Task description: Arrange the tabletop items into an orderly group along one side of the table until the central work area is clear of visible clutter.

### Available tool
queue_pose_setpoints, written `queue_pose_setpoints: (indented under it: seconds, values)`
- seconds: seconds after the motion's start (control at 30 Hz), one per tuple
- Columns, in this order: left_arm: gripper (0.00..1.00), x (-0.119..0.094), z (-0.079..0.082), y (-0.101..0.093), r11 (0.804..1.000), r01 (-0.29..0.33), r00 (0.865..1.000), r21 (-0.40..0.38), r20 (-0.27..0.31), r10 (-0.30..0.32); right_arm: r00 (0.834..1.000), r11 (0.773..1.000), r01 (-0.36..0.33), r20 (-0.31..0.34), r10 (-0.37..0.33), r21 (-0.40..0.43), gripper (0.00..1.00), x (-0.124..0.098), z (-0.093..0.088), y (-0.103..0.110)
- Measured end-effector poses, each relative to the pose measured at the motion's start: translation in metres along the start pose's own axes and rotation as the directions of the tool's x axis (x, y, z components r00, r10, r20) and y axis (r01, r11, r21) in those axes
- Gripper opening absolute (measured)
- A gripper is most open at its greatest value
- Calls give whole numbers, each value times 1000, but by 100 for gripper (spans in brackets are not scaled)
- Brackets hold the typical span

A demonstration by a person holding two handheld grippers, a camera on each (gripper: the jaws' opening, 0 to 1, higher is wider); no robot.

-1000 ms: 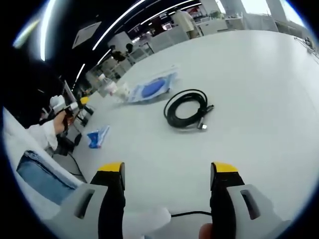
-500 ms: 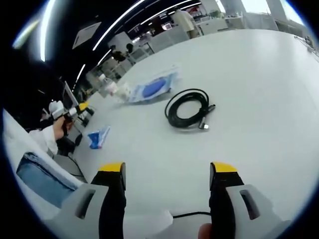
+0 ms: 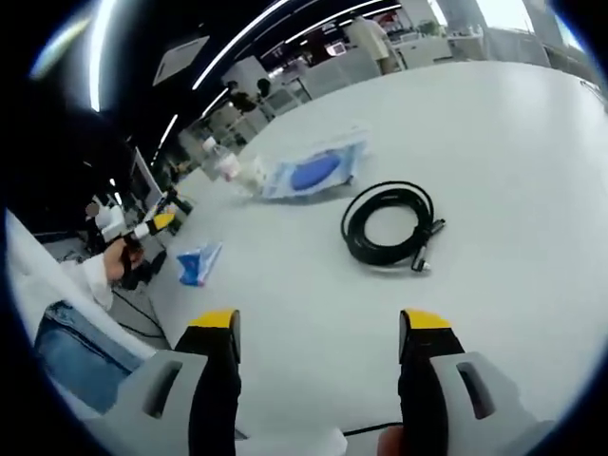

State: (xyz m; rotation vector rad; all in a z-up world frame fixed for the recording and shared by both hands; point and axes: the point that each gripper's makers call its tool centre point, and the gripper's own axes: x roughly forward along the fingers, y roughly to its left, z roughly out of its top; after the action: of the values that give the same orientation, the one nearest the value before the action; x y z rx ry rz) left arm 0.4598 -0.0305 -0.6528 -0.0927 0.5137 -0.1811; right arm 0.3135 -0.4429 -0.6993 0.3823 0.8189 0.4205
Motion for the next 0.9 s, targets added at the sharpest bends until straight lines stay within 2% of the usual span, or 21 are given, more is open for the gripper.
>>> queue_pose_setpoints:
  seconds: [0.33, 0.53, 0.6, 0.73, 0.9]
  values:
    - [81, -16, -31, 9, 999, -6, 999, -38, -47, 4, 996, 994, -75, -60, 70, -77, 66, 24, 5, 29]
    - [78, -21, -47, 9, 999, 4, 997, -53, -74, -8, 993, 990, -109, -55, 105, -85, 65, 36, 15, 45]
    - [78, -22, -53, 9, 998, 3, 996, -58, -85, -8, 988, 985, -145, -74, 138, -99, 64, 43, 16, 57]
    - [76, -23, -60, 9, 998, 2, 995, -69, -97, -9, 980, 972, -179, -118, 162, -154, 63, 53, 16, 70]
    - [76, -26, -64, 12, 997, 1, 995, -74, -104, -8, 967, 958, -231, -143, 209, -168, 61, 64, 21, 90]
